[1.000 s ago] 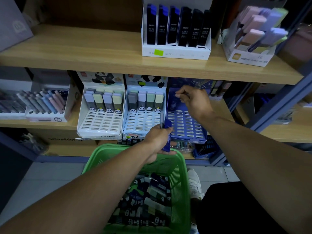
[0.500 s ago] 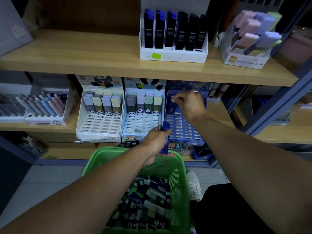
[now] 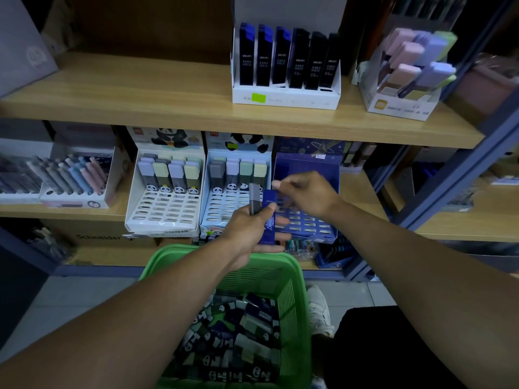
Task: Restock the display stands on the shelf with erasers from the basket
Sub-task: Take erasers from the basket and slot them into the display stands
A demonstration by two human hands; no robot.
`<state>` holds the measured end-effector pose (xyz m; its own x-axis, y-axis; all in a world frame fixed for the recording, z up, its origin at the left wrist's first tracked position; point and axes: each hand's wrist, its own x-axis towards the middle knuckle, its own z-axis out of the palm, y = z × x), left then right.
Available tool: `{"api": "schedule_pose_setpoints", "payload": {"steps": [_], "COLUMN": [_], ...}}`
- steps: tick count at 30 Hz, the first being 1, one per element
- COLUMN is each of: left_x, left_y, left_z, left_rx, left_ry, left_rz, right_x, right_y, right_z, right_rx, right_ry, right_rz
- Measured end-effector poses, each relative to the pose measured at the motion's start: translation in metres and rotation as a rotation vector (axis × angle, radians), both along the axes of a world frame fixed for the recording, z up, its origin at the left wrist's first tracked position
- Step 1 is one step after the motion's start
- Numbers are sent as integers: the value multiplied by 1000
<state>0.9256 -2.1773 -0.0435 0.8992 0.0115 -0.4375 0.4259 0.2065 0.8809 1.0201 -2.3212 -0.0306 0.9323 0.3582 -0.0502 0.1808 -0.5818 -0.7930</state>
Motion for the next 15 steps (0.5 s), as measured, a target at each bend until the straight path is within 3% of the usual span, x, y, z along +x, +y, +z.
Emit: {"api": "schedule_pose_setpoints", "payload": {"steps": [4,10,12,15], "left_x": [-4,-4,-1,1], "left_y": [-1,0,4,12], "left_z": [2,2,1,-1], "left_rx": [36,114,125,125], "left_ry": [3,-27,-26,8], "left_rz": [-47,-52,0,64], "right_x": [-12,-15,-15,-9], "right_y": [-7,-15,-16,-21], "right_z": [0,8,11,12], "right_rx": [151,328,417,480], "right_ry": [241,426,424,220], "right_rz": [23,7,-88,-279]}}
